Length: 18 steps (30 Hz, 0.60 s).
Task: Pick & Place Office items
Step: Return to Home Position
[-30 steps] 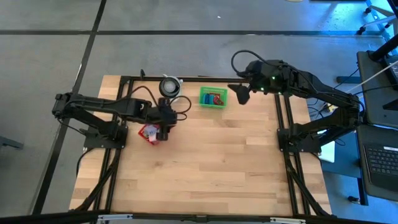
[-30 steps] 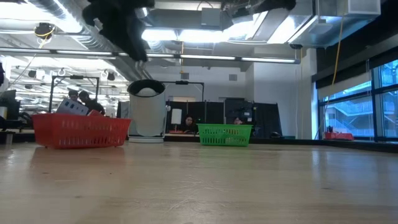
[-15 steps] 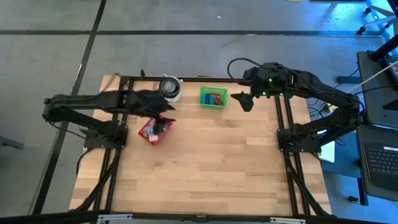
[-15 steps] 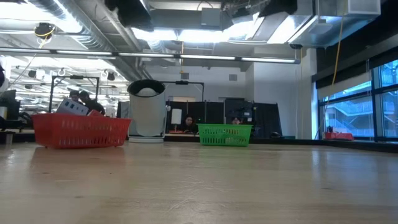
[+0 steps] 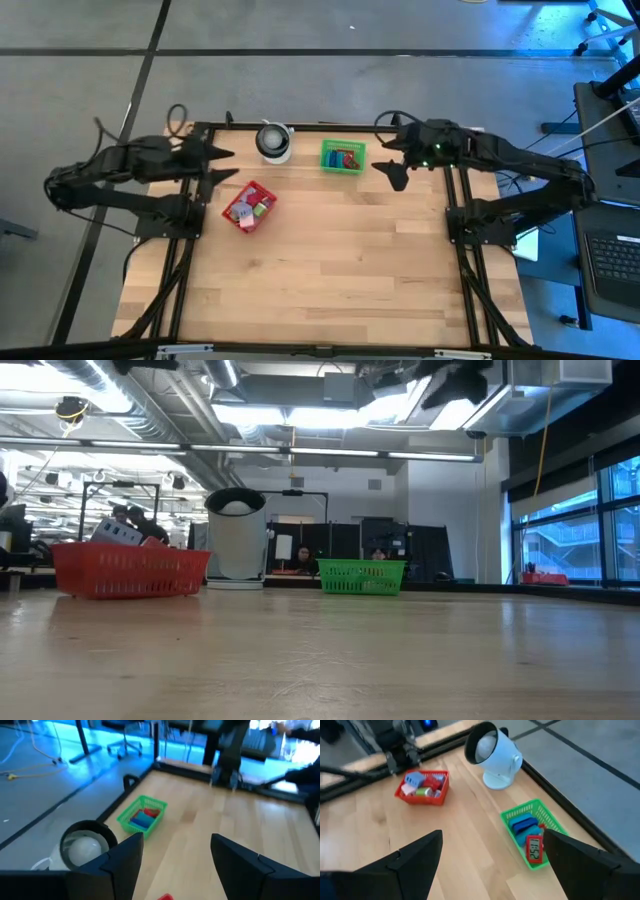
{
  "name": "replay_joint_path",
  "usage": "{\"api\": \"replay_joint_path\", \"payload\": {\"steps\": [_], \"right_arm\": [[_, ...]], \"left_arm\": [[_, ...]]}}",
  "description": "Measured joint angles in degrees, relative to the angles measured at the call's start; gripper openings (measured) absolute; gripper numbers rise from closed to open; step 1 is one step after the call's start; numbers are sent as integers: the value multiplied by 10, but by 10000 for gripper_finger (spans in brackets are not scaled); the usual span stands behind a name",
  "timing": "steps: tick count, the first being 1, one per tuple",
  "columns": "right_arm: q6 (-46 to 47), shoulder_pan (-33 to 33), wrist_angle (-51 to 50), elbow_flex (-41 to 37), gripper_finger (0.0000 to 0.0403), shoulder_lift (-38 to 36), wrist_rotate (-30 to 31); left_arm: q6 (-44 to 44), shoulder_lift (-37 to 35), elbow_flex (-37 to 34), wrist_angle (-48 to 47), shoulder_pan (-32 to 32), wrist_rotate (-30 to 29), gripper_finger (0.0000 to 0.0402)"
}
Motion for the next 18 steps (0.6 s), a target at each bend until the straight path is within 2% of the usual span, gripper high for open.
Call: {"api": "replay_joint_path", "payload": {"steps": [6,11,18], "right_arm": [[48,-1,123,-154,347,-95,7],[67,-2,232,-269,347,-178,24],[89,-2,501,-443,347,-258,20]], "left_arm": [[-23,-93,-58,22,0,-38,231],[-24,-164,-99,58,0,-39,229],[-25,-228,-125,79,0,-20,229]]}}
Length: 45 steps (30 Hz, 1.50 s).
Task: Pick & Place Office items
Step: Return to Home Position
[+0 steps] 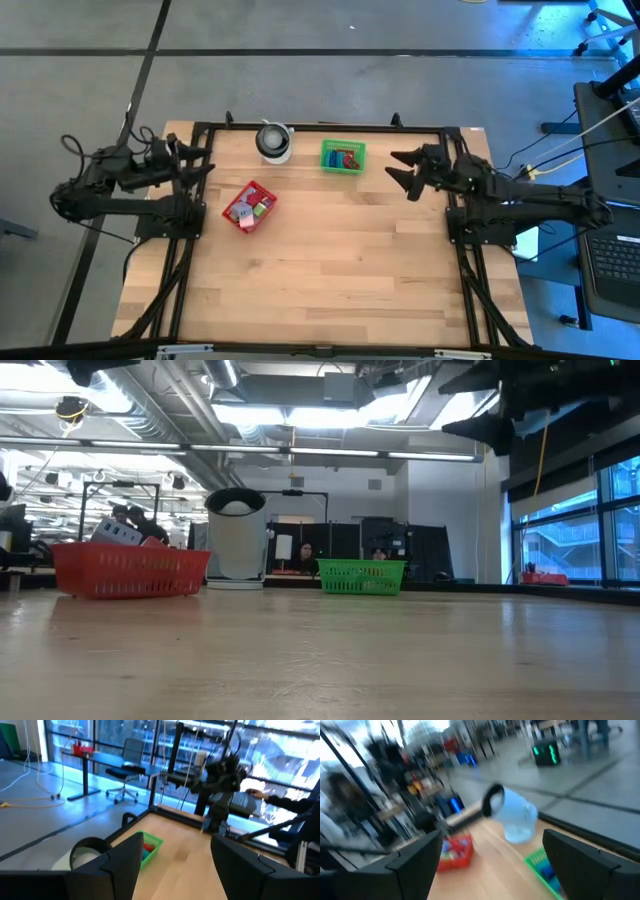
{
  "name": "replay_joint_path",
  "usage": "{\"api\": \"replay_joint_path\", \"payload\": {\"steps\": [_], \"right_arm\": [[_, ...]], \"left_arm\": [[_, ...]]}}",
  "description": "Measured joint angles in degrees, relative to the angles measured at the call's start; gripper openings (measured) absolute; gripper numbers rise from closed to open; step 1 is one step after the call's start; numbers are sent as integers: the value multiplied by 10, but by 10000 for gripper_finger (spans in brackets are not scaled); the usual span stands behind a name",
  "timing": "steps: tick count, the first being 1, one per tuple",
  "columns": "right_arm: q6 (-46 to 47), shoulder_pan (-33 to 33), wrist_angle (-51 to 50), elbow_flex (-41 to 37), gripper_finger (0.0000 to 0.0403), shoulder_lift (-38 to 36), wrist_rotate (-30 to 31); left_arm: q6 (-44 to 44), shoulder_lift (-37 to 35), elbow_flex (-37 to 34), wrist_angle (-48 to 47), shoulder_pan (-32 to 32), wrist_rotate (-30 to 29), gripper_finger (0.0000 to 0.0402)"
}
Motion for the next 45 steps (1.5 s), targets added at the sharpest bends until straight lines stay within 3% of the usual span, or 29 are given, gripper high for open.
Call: {"api": "replay_joint_path", "payload": {"steps": [7,12,27,38,45], "right_arm": [[68,0,196,-131,347,-12,-4],[89,0,246,-182,347,-12,-2],[154,0,237,-249,347,-11,35],[142,0,229,-249,347,-11,69],[149,0,190,-248,347,-11,56]], "left_arm": [[0,-18,-12,20,0,20,231],[-14,-18,-12,20,0,26,228],[-71,-16,-19,28,0,27,231],[-100,-15,-174,225,0,23,231],[-161,-16,-228,207,0,-73,230]]}}
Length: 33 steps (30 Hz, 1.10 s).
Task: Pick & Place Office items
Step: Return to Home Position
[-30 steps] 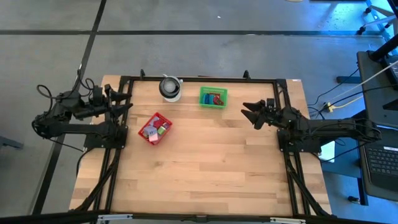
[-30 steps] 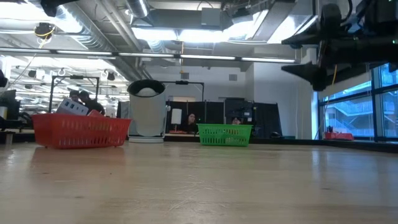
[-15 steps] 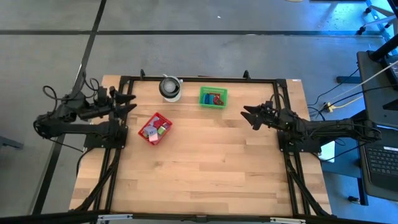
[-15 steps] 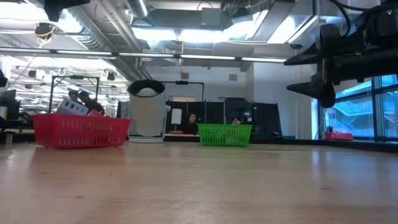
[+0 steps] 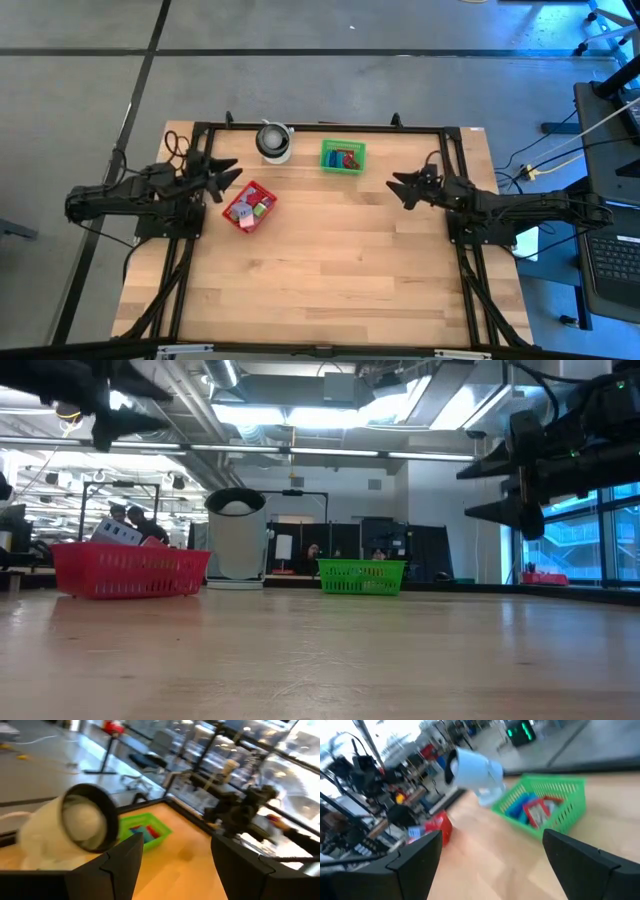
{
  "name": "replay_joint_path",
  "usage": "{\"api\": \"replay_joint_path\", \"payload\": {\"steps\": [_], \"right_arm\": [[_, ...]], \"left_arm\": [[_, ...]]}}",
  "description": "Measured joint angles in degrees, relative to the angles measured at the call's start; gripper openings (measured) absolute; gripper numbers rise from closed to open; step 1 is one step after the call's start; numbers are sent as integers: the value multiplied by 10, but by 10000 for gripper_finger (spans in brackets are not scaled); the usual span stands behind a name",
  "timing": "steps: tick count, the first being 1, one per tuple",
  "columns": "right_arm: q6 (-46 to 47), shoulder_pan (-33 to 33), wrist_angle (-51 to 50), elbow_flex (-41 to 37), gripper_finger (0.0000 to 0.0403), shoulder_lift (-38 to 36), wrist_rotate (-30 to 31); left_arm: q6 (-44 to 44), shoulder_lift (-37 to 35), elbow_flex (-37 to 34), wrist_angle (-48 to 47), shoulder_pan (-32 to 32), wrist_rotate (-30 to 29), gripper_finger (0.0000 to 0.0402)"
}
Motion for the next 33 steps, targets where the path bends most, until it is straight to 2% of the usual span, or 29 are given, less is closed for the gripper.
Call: {"api": "replay_joint_path", "payload": {"steps": [4,10,13,18,23,26,33], "right_arm": [[40,0,-59,0,347,0,-28],[81,0,-120,0,347,0,-55],[77,0,-123,0,347,0,-44],[54,0,-123,0,347,0,-7],[51,0,-123,0,347,0,25],[40,0,-123,0,347,0,28],[36,0,-124,0,347,0,26]], "left_arm": [[-8,-2,0,-7,0,-37,230],[-17,-11,0,-31,-1,-6,230],[-14,-10,-1,-24,-8,-28,231],[11,-9,-61,80,-32,-66,228],[61,-9,-125,211,-48,-67,231],[69,-9,-141,214,-53,-70,229],[34,-9,-170,217,-54,-118,230]]}}
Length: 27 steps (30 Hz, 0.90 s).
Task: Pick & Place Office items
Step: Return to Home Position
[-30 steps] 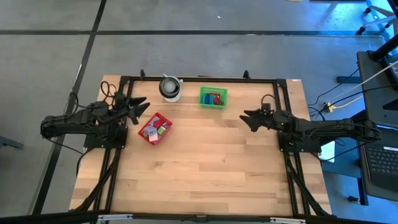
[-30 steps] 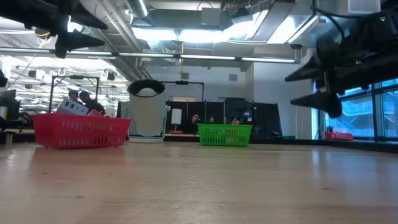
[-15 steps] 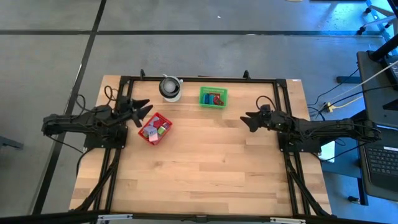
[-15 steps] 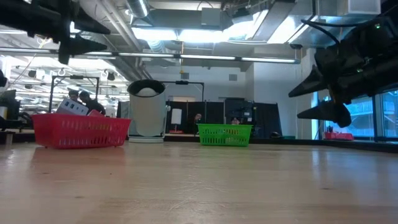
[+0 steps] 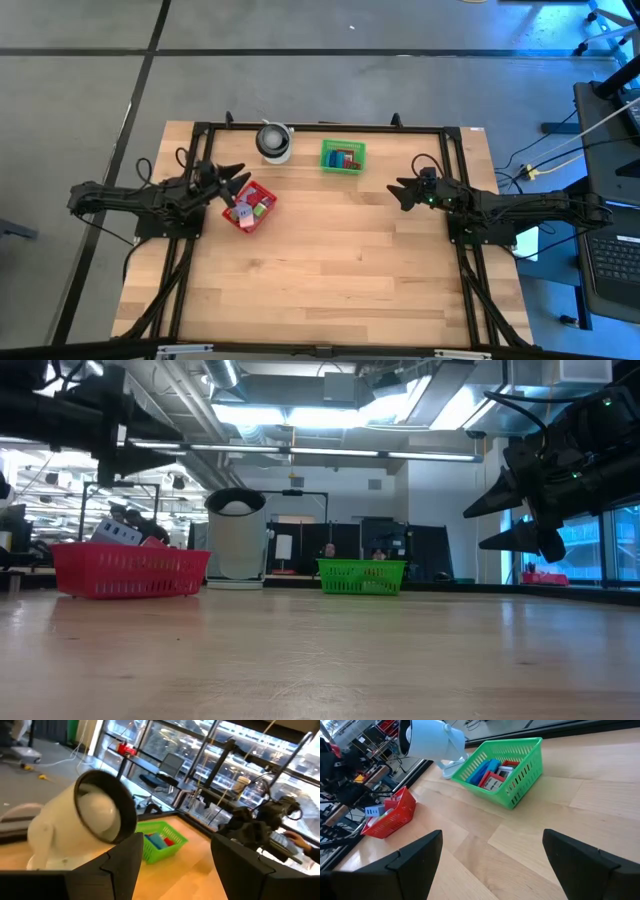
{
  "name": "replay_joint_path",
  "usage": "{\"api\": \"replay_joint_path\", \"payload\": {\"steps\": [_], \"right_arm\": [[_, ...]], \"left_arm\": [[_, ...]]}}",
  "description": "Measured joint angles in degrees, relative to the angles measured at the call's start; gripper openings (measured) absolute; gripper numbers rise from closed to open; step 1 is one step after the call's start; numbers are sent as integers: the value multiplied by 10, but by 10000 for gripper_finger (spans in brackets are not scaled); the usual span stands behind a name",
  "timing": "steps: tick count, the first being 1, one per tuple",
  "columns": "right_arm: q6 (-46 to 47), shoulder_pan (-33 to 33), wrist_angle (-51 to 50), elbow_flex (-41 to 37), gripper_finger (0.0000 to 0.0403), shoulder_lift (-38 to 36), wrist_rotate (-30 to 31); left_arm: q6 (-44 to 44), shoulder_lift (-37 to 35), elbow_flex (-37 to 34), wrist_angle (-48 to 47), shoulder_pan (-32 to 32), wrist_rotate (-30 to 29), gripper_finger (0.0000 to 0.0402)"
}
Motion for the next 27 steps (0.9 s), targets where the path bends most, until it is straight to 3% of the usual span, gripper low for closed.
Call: {"api": "replay_joint_path", "payload": {"steps": [6,9,14,27], "right_arm": [[0,0,0,0,347,0,0],[0,0,-1,0,347,0,0],[-14,0,-9,0,347,0,0],[-17,0,-11,0,347,0,0]], "left_arm": [[-16,0,-37,51,0,-21,229],[34,0,-43,73,0,16,230],[80,0,-43,69,0,74,228],[103,0,-43,7,0,68,230]]}}
